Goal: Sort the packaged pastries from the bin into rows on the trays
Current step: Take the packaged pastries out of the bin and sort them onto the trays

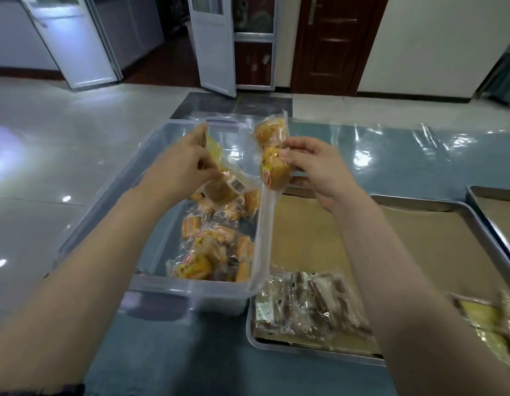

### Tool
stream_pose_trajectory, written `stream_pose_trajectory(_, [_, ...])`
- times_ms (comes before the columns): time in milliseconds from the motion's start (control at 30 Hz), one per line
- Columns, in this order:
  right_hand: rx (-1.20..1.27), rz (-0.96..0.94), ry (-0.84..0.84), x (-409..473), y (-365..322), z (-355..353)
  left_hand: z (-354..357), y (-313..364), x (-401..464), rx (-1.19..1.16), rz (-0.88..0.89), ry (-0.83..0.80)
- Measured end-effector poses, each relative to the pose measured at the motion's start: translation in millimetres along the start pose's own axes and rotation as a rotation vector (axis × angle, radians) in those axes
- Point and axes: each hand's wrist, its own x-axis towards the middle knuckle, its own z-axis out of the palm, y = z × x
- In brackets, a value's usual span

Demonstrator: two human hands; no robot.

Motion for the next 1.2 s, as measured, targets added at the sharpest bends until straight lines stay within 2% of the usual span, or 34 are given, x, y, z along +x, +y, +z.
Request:
stream_pose_trajectory(200, [0.000, -0.028, -0.007, -37, -13, -87, -26, 96, -17, 0.022, -0.036, 0.186])
stream_pose_trajectory(367, [-0.036, -0.039, -0.002, -69, -7, -168, -20, 178, -21, -0.015, -0.014, 0.242])
stream_pose_trajectory(533, [-0.017, 0.042, 0.015, -95, 10, -243, 29, 241, -29, -0.155, -0.003, 0.126])
stream_pose_trajectory(700, [-0.002, 0.114, 0.048, -117, 33, -291, 86, 272, -46, -0.320, -0.062, 0.038])
stream_pose_trajectory(833, [-0.017, 0.168, 0.071, -129, 56, -314, 129, 271, -67, -0.457, -0.049, -0.045])
stream_pose_trajectory(1000, [-0.017, 0.258, 0.128, -133, 86, -329, 174, 278, -85, -0.578, -0.145, -0.186])
stream_pose_trajectory(1200, [0.041, 0.345, 0.223, -141, 116, -344, 225, 307, -89, -0.770, -0.088, -0.372])
